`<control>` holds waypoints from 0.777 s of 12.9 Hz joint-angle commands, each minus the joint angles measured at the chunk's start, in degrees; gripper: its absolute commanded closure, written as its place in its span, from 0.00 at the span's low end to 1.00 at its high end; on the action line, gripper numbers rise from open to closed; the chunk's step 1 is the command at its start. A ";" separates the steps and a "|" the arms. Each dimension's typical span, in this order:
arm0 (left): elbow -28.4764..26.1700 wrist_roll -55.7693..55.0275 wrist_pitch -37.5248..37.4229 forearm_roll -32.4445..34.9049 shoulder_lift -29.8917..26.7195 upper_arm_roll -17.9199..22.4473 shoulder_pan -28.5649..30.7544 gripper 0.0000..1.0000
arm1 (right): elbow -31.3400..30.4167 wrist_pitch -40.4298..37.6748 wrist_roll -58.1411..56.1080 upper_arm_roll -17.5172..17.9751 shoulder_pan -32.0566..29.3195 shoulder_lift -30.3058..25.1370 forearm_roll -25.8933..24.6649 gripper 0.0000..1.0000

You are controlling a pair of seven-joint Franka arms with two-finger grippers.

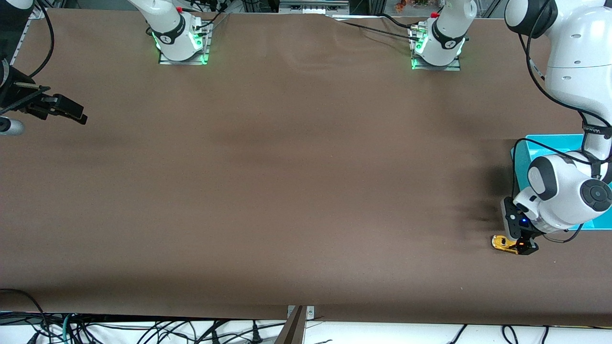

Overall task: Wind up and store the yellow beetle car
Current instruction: 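Close the left gripper on the yellow car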

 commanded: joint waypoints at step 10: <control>5.49 0.20 0.99 1.04 4.96 -0.62 0.56 0.00 | -0.52 -0.76 -0.71 -0.03 0.32 -1.16 -0.43 0.00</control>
